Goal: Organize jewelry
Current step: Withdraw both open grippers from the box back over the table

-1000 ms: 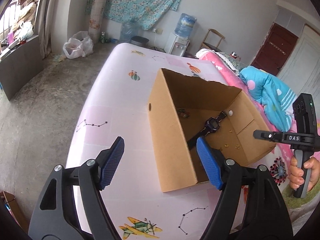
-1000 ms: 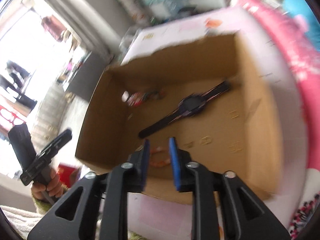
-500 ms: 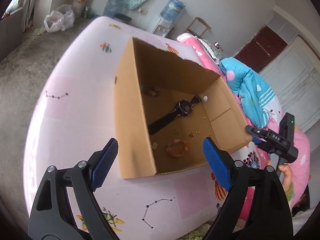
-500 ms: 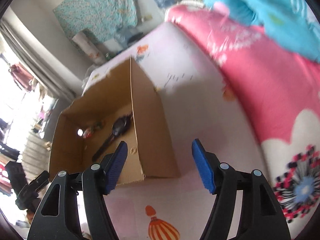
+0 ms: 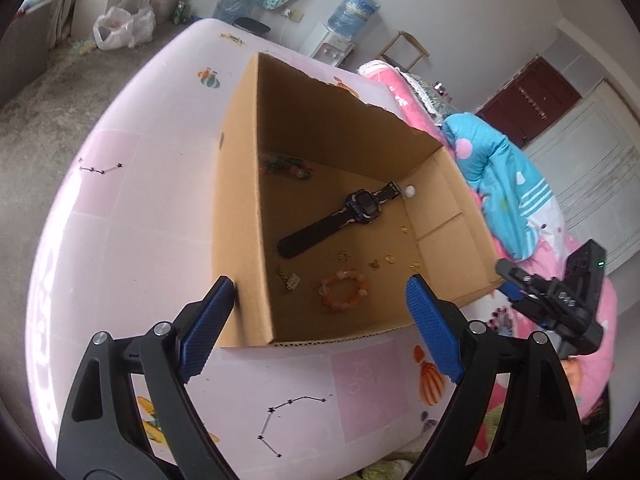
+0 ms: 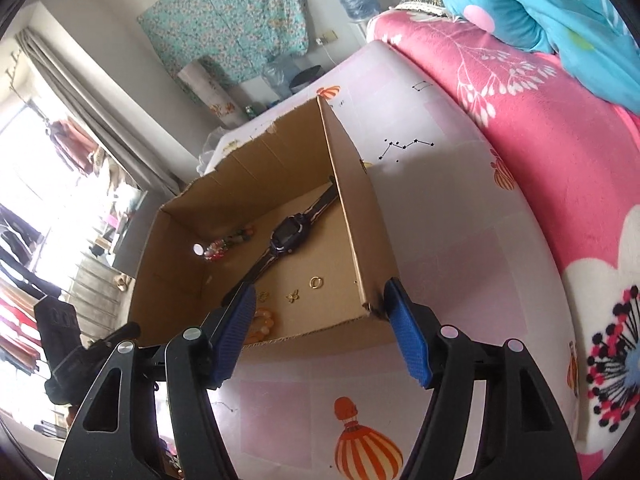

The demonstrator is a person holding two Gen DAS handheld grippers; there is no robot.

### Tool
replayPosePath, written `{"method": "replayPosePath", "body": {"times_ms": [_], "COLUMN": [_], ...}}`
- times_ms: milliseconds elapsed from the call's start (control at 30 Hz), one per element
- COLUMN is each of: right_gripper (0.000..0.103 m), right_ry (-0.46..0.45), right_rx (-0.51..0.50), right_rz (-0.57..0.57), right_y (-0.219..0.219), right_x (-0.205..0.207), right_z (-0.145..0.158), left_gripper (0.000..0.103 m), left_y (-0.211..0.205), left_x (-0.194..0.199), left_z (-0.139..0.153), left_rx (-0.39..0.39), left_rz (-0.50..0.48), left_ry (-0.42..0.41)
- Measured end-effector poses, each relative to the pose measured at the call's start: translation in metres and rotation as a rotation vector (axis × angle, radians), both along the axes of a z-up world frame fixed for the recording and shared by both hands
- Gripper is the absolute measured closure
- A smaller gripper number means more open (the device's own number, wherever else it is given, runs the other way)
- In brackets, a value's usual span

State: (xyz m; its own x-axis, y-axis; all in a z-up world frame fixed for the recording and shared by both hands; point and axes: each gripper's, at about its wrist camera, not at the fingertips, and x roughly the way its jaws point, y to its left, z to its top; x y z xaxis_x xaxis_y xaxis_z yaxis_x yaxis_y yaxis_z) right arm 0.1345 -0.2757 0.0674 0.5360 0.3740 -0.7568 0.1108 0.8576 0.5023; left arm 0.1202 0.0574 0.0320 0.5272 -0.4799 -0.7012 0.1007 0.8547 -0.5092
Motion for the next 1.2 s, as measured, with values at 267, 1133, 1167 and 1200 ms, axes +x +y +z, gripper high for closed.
{"method": "replayPosePath", "body": {"times_ms": [267,1133,1167,1200], "right_gripper": [0.038,0.038,0.038,0.038], "right_ry": [-0.010,-0.031,-0.035,-0.039], "right_rx": [0.024,0.040,0.026,-0.003], "right_rz": [0.008,-0.051,-0.060,-0.075], "right_y": [0.003,-0.014,-0.015,-0.016], "right_x": [-0.024,-0.090,-0.092,-0.096], "right_z": [0.001,0.002,0.003,0.005], "left_gripper": [0.020,0.019,0.018,0.018], "left_y": [0.000,-0.019,-0.020,-0.022], "left_x": [-0.013,-0.077,-0.083,-0.088], "left_z": [0.004,0.004,0.006,0.009], "left_rx": [0.042,0.060,0.080,0.104], "left_rz": [0.017,-0.017,-0.006,0.006], "left_ry": [-0.001,-0.051,-0.071,-0.089]}}
